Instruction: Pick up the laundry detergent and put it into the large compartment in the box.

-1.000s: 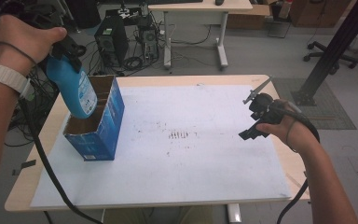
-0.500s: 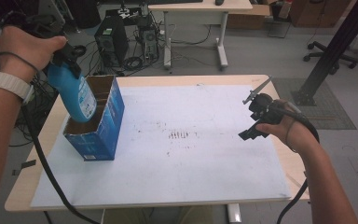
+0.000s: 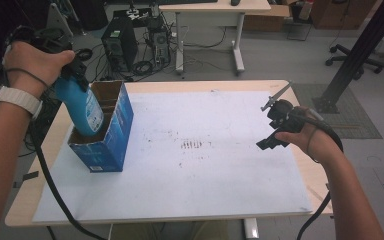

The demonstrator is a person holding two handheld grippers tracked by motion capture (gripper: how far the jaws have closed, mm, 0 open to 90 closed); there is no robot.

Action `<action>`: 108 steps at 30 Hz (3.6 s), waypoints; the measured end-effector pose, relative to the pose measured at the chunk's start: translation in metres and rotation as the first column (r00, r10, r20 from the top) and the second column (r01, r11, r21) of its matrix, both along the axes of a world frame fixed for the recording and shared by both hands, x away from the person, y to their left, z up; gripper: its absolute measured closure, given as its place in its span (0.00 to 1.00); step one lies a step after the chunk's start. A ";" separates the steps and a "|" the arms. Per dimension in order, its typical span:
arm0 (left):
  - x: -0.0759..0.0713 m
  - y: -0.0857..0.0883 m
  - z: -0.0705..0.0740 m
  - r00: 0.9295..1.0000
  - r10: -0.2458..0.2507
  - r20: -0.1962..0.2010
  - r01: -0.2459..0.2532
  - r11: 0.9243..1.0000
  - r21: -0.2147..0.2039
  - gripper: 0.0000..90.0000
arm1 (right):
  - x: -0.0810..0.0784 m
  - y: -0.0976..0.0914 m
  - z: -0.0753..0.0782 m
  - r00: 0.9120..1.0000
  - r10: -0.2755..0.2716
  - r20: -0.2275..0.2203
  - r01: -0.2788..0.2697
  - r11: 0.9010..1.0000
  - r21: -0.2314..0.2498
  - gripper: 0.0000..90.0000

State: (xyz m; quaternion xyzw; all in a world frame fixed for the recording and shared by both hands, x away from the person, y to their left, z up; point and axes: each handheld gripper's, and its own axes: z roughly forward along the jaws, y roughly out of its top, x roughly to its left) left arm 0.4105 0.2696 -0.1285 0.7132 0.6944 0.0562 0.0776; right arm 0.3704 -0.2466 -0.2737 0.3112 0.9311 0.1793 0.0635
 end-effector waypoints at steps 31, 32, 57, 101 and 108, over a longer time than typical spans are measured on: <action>0.012 0.001 -0.055 0.999 -0.011 -0.032 0.011 1.000 0.003 0.42 | 0.000 -0.003 -0.008 1.000 -0.008 -0.016 0.008 1.000 -0.001 0.13; 0.012 0.002 -0.058 0.999 -0.011 -0.030 0.011 1.000 0.001 0.42 | 0.000 -0.003 -0.008 1.000 -0.010 -0.018 0.010 1.000 -0.003 0.13; 0.014 0.004 -0.096 0.999 -0.009 -0.034 0.009 1.000 -0.004 0.42 | -0.001 -0.005 -0.011 1.000 -0.015 -0.025 0.015 1.000 -0.005 0.13; 0.020 -0.001 -0.149 1.000 -0.023 -0.012 0.023 1.000 0.008 0.41 | -0.003 -0.010 -0.018 0.998 -0.035 -0.044 0.034 0.999 -0.006 0.13; 0.020 0.000 -0.150 1.000 -0.023 -0.011 0.023 1.000 0.004 0.41 | -0.003 -0.011 -0.019 0.998 -0.038 -0.044 0.038 0.999 -0.003 0.13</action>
